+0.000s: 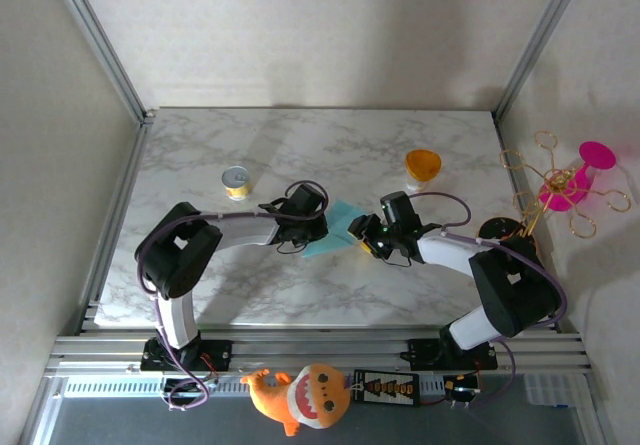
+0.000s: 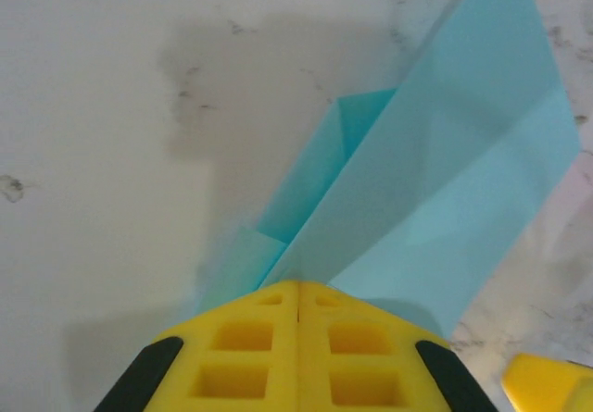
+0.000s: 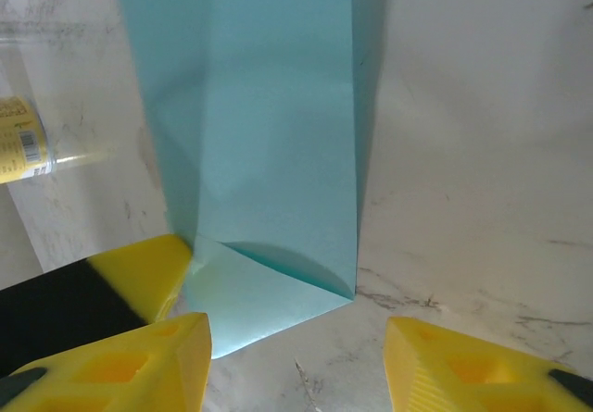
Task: Fold a paper plane with a square sheet of paper (pick it up from the middle)
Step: Fold the wing for the fifth time at the center of the table.
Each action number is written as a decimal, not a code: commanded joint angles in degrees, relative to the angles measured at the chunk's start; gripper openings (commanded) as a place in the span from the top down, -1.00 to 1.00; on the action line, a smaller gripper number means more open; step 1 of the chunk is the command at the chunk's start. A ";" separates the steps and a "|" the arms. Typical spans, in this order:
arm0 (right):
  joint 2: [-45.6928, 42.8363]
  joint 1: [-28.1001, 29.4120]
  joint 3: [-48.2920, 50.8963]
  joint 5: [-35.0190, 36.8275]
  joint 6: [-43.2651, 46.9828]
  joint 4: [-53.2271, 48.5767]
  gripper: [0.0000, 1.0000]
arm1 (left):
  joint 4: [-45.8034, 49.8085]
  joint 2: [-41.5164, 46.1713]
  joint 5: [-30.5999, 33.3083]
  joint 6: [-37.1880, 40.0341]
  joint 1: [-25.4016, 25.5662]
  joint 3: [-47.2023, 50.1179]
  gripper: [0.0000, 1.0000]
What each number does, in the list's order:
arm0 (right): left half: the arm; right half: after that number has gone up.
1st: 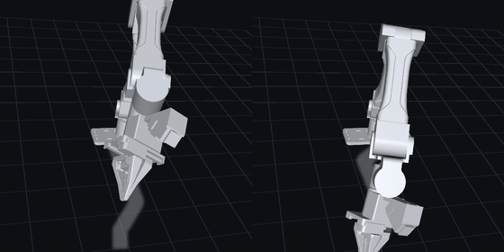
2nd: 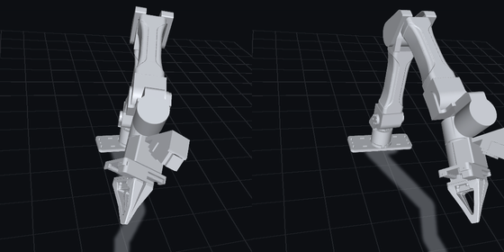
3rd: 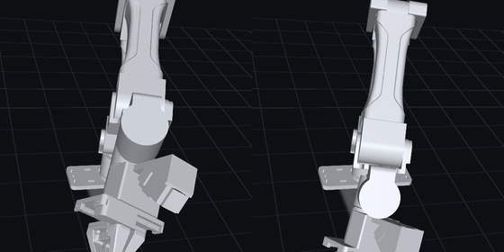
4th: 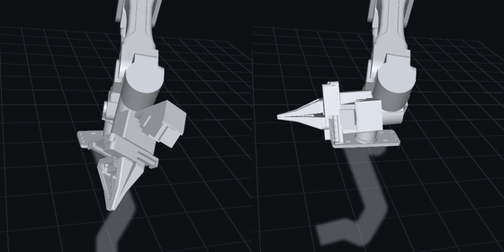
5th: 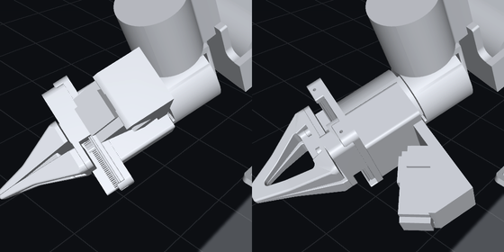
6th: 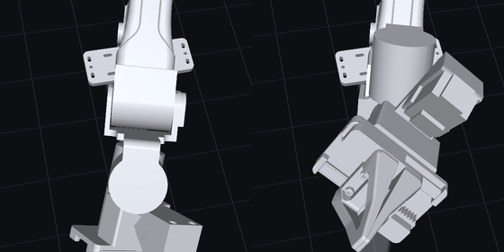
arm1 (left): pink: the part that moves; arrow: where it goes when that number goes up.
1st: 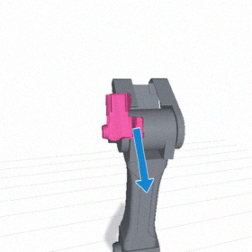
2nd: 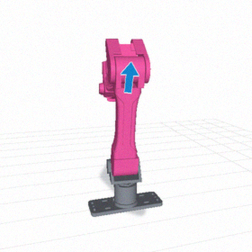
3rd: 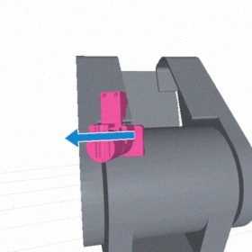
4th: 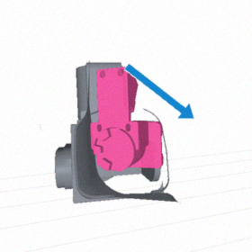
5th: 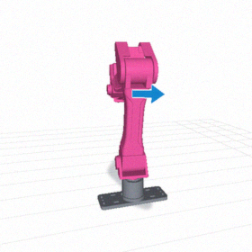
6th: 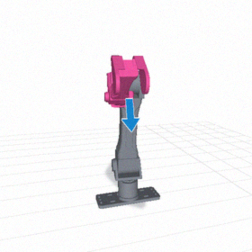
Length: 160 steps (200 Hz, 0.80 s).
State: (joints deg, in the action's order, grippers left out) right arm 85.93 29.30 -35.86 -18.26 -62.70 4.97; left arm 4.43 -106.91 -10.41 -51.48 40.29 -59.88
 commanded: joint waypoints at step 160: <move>8.71 3.13 -3.43 -3.27 -2.17 3.64 0.13 | 0.47 -0.50 0.65 -4.28 -0.74 3.54 0.96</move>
State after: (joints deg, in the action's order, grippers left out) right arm 92.84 31.55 -37.89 -21.28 -64.38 7.92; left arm 3.36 -107.48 -9.67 -54.35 40.25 -59.11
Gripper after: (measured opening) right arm 0.438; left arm 0.046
